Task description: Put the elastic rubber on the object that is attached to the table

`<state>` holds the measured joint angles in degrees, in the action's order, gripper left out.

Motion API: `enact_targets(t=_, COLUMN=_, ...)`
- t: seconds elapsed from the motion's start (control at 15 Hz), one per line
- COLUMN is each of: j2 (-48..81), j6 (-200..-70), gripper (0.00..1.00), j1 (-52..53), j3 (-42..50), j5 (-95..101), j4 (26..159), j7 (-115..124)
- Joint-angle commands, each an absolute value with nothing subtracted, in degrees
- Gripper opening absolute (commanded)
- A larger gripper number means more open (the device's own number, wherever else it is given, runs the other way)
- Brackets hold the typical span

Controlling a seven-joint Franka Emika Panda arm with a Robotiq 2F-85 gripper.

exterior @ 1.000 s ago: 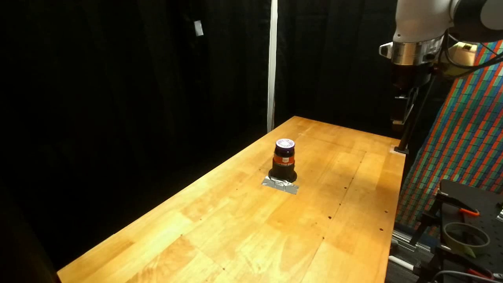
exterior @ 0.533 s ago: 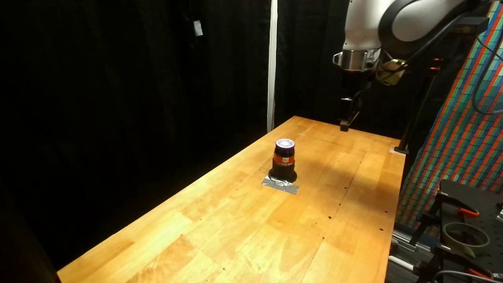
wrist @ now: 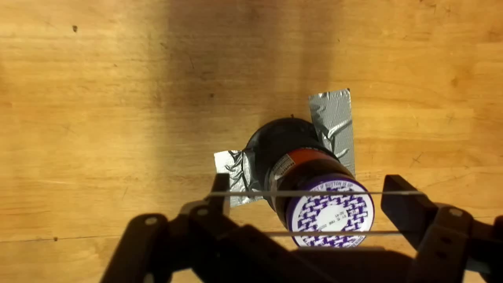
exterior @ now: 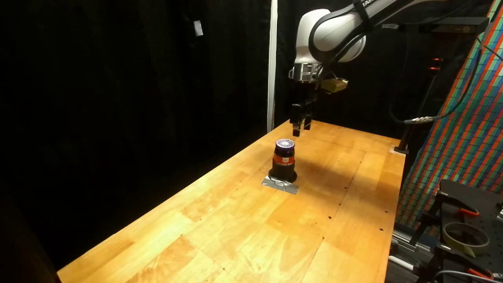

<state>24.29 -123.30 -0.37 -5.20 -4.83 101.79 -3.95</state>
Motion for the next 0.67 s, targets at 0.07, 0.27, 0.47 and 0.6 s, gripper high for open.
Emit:
enact_targets(t=0.07, j2=36.89, j6=-116.19, gripper=1.00, j1=0.87, j3=-5.55, j5=-5.62, j4=84.33, j7=-5.14)
enact_targets(t=0.27, j2=43.31, j6=-113.35, gripper=1.00, j1=1.82, j3=-5.90, j5=-5.24, j4=75.41, j7=-5.29)
enact_targets(t=0.47, j2=48.96, j6=-111.08, gripper=1.00, j1=2.93, j3=-5.60, j5=-4.53, j4=66.89, j7=-4.77)
enact_targets(t=0.6, j2=52.31, j6=-106.36, gripper=1.00, j1=3.84, j3=-4.85, j5=-3.77, j4=61.43, j7=-3.06)
